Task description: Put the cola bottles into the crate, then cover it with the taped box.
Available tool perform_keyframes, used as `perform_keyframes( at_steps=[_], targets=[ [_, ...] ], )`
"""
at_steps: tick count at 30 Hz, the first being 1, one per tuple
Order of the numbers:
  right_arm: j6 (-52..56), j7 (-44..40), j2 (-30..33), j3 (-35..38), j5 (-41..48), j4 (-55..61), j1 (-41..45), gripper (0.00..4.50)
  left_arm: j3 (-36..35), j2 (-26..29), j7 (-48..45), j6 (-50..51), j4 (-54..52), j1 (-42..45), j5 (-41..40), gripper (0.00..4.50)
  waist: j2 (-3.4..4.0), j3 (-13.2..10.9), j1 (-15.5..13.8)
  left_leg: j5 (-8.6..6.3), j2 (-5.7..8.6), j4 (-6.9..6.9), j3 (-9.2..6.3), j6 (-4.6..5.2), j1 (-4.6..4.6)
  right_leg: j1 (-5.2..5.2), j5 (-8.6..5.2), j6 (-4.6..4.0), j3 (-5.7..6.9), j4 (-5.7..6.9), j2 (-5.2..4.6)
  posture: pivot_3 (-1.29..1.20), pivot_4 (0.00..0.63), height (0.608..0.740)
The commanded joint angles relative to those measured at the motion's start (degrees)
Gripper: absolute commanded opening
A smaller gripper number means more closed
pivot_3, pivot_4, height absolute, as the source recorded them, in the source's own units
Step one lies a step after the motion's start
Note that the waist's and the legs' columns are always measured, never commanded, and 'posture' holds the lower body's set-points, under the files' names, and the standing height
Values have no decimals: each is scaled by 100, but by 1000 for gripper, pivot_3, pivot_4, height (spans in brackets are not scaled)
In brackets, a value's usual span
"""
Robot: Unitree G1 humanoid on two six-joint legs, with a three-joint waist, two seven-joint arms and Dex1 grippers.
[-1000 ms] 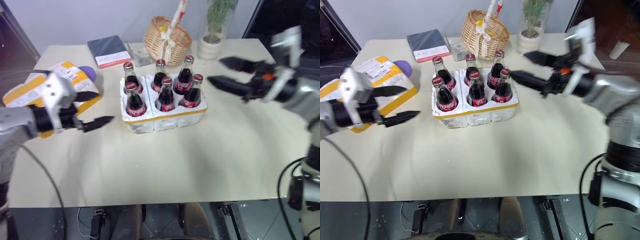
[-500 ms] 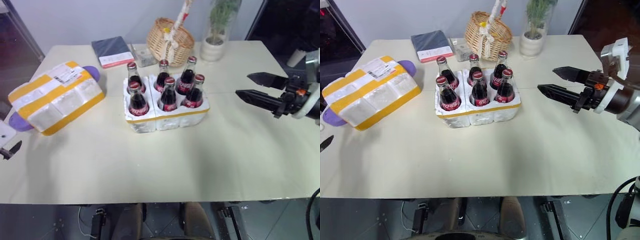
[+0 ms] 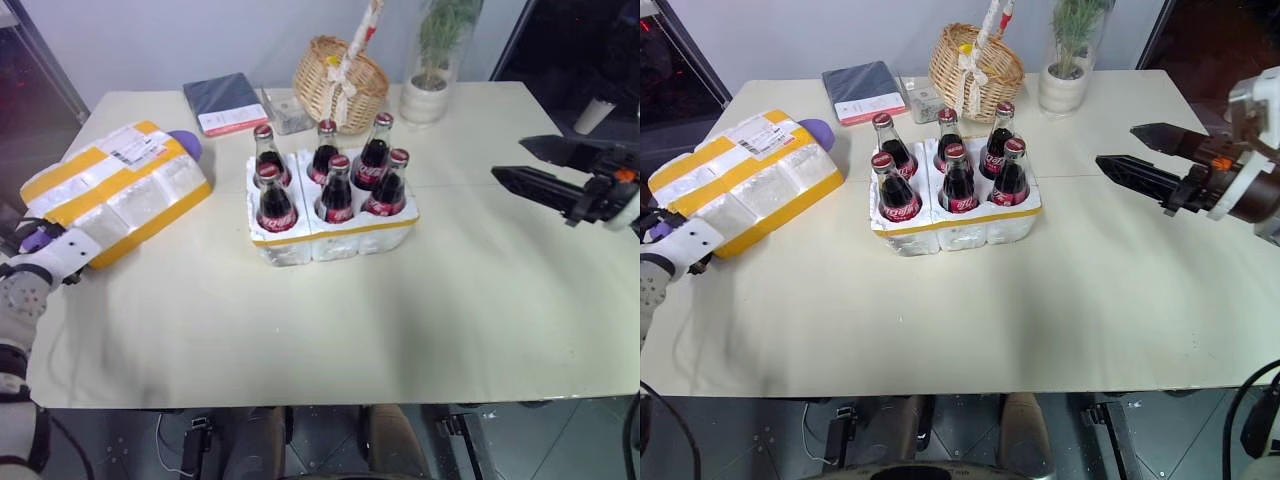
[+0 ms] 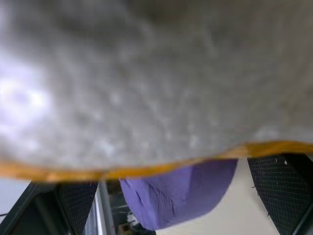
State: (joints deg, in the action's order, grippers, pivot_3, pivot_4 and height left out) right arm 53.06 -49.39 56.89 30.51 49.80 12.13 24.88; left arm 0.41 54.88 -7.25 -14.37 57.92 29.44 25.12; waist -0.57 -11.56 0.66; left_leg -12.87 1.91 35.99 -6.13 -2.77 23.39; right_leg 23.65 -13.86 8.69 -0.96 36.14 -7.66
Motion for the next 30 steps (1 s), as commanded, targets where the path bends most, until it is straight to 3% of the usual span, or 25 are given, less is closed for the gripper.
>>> perform_keyframes(
  at_steps=[1,8,10,17,25,30],
  targets=[
    [14,34,170,401,103,283,-207,4485,215,-46,122,-152,400,221,73,4500,1,1,0,0,0,1,0,0,-1,-2,0,0,0,0,0,0,150,736],
    [-9,-243,367,743,109,382,-819,4500,379,1,204,-234,652,530,65,1177,4,4,-21,0,2,7,-1,0,-3,-8,0,2,0,0,-2,0,150,736],
    [94,-355,428,813,275,427,-903,4500,407,46,256,-211,654,603,83,519,6,6,-11,0,3,7,-1,0,-4,-9,0,3,0,-1,-3,0,150,736],
    [-159,-197,451,529,-2,461,-845,4500,110,367,161,-244,-173,790,-223,434,-4,4,-11,0,3,9,-4,0,-1,-9,0,3,2,-1,-2,0,150,736],
    [-480,-317,476,78,-323,5,-615,4500,-511,423,-1363,845,-3851,937,-1209,434,-24,1,-1,2,4,11,-9,-4,9,-8,1,4,4,-9,-3,0,150,736],
    [-579,-516,475,159,-400,91,-874,4500,-227,269,-2433,1772,-5773,1110,-1560,434,-21,2,23,2,3,8,-9,-3,9,-7,1,4,4,-8,-2,0,150,736]
  ],
)
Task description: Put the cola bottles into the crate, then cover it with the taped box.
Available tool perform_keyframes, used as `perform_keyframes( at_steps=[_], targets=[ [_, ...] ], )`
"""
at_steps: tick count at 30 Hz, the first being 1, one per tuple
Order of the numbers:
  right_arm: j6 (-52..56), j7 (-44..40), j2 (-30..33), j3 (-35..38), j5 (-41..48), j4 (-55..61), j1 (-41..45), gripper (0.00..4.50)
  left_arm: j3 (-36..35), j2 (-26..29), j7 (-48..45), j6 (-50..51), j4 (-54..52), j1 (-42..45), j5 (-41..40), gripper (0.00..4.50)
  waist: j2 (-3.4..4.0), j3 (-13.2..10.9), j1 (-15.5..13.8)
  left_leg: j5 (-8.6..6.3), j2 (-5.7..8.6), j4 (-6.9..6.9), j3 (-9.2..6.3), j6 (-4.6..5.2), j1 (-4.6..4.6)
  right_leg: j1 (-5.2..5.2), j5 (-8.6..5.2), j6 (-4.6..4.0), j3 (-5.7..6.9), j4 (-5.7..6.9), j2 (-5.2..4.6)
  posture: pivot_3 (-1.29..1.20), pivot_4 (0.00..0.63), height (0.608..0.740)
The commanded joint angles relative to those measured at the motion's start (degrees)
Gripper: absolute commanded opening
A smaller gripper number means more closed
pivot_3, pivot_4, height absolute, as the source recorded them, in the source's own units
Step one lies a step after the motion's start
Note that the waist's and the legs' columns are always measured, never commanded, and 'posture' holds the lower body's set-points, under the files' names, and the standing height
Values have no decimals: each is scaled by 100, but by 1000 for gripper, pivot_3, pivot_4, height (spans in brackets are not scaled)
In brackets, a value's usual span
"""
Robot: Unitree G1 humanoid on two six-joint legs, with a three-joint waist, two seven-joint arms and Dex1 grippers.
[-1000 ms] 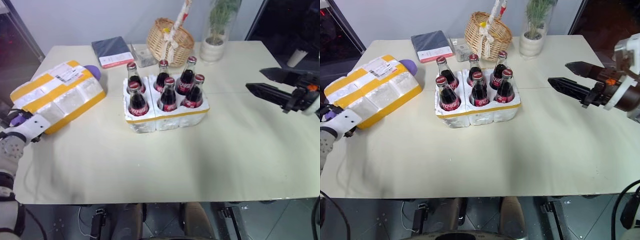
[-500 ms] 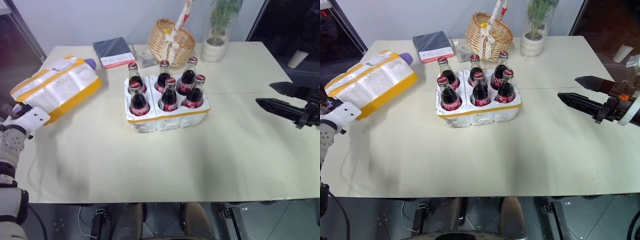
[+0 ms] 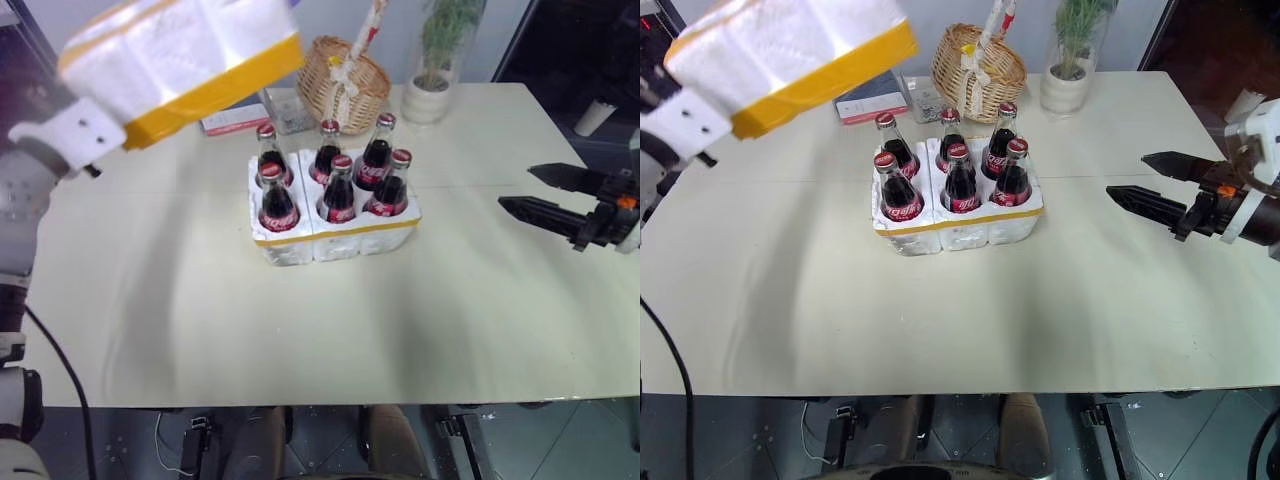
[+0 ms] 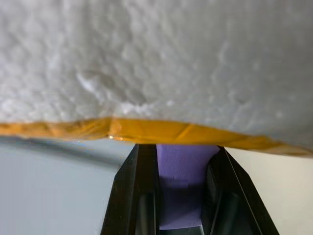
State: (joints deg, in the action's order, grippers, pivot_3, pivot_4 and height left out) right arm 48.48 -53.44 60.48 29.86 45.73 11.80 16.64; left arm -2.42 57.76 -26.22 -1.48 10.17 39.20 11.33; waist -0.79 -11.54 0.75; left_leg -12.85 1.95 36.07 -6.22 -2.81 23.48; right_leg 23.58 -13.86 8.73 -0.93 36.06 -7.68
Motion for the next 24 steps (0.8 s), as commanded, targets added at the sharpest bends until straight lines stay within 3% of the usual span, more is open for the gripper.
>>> perform_keyframes(
  at_steps=[1,5,15,18,23,24],
  targets=[
    [-121,-101,108,251,13,124,-61,4500,139,-72,-662,692,-1301,179,-169,434,2,1,23,0,0,0,2,0,-2,0,0,0,-1,0,0,0,150,736],
    [-126,25,7,241,9,206,-100,4500,508,-329,-1055,1465,-2283,347,26,434,2,0,24,0,0,5,2,1,-4,-4,0,0,-2,3,2,0,150,736],
    [-22,363,-184,296,216,398,-97,4500,1006,108,-1639,1539,-3259,-471,1190,434,3,-2,12,0,0,6,2,2,-6,-7,-1,1,-3,0,3,0,150,736],
    [26,470,-216,253,319,421,31,4500,1052,252,-1596,1310,-3260,-650,1585,1925,3,-2,8,0,0,5,1,2,-5,-7,-1,1,-3,-1,2,0,150,736],
    [38,549,-225,152,377,372,159,4500,956,-58,-1756,1427,-3613,-1148,1446,4465,4,-1,8,0,-1,4,1,2,-6,-7,-2,0,-3,-1,2,0,150,736],
    [27,536,-208,128,353,370,144,4500,818,-138,-1813,1521,-3722,-1333,1271,4465,4,-1,8,0,-1,5,1,2,-5,-7,-2,1,-2,-2,2,0,150,736]
  ],
)
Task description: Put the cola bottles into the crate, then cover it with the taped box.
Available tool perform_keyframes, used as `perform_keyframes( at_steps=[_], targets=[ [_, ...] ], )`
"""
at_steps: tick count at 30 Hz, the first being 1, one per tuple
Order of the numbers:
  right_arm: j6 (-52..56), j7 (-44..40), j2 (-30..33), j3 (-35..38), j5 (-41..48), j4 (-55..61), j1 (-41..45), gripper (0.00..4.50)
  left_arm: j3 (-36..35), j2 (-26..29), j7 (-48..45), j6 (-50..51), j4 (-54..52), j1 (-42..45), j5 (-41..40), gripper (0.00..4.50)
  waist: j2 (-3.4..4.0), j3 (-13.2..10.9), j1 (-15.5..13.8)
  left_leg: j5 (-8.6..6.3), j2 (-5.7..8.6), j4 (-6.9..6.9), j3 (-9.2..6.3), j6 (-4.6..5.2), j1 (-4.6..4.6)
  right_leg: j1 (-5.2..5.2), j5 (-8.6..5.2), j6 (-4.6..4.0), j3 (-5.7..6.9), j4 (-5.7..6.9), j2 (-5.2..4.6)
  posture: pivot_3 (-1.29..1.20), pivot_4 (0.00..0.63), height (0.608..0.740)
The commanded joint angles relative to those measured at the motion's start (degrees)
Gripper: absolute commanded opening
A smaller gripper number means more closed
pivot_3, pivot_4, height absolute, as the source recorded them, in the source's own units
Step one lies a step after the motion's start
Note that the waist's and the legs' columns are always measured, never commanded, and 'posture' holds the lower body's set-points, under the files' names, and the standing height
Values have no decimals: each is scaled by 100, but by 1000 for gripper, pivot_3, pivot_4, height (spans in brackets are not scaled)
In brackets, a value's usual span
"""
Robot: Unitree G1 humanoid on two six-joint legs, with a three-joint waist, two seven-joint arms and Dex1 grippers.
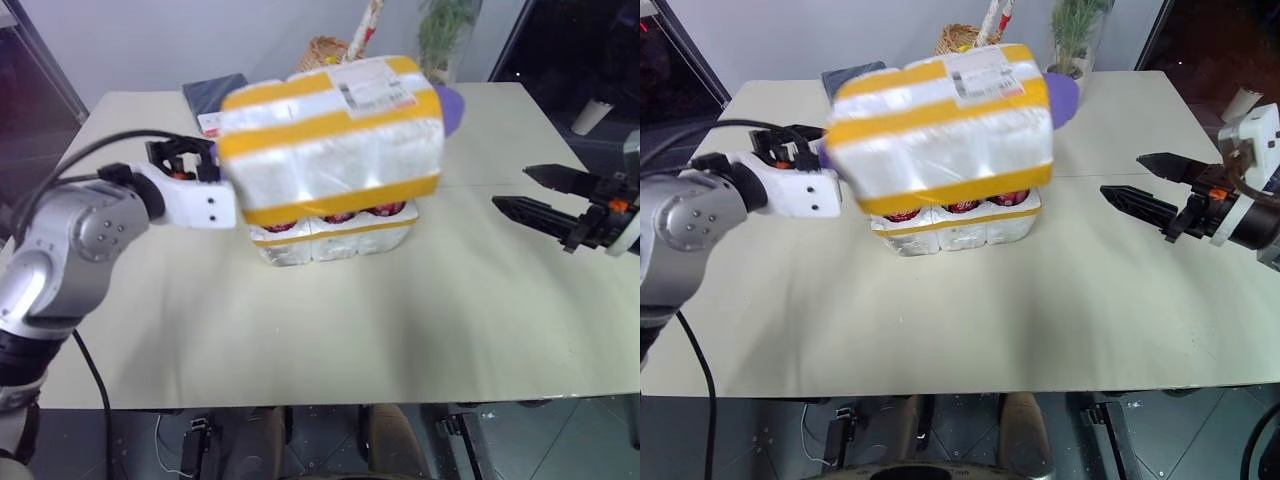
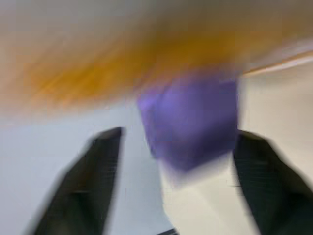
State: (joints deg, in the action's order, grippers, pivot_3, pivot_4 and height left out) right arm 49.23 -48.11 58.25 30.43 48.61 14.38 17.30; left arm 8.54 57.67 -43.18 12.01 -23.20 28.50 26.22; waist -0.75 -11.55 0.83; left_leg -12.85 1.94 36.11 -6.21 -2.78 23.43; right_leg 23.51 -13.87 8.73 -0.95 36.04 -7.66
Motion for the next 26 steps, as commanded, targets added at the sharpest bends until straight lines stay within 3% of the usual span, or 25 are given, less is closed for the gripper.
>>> perform_keyframes(
  at_steps=[1,4,8,11,12,15,16,20,26],
  targets=[
    [-68,-28,36,52,35,99,59,4500,-447,-202,-239,251,-499,-470,-498,4465,0,0,1,0,0,0,0,0,0,-1,0,0,-1,-1,0,0,150,736],
    [-94,-93,75,42,1,38,39,4500,-1102,-407,-480,587,-652,-918,-1245,4465,0,0,3,0,-1,-1,-2,0,0,1,0,-1,1,2,0,0,150,736],
    [-138,-182,116,32,-69,-71,33,4500,-1863,-229,-1027,878,-514,-1322,-2049,4465,1,1,14,0,-2,0,-1,0,-4,0,0,-1,0,2,1,0,150,736],
    [-169,-276,117,-23,-117,-127,48,4500,-2702,-310,-1791,1899,-345,-1273,-3607,4465,2,1,2,0,-2,1,-1,0,-3,-1,0,-1,1,2,1,0,150,736],
    [-204,-342,130,-65,-154,-139,35,4500,-3134,-285,-2218,2528,-253,-1244,-4468,4465,2,1,0,0,-2,2,-2,0,-3,-1,0,-1,2,2,1,0,150,736],
    [-285,-587,220,-154,-231,-222,19,4500,-4128,98,-3204,4474,351,-981,-6618,4465,1,0,21,0,-2,2,-2,0,-4,-2,-1,-1,3,3,1,0,150,736],
    [-307,-718,282,-167,-242,-272,23,4500,-4298,323,-3514,4809,653,-925,-7007,4465,2,-1,33,0,-2,3,-2,0,-4,-2,-1,-1,3,4,1,0,150,736],
    [-316,-1424,578,-171,-115,-475,76,4500,-4041,961,-3985,4702,1408,-793,-7208,4465,14,-1,23,0,-2,0,0,0,-6,-2,-3,-1,3,4,1,0,150,736],
    [-677,-1991,771,-528,-431,-819,249,4500,-3201,1124,-3932,3916,1807,-426,-6813,4465,13,-1,23,0,-3,-1,0,0,-9,-6,-3,-3,2,0,0,0,150,736]
  ],
)
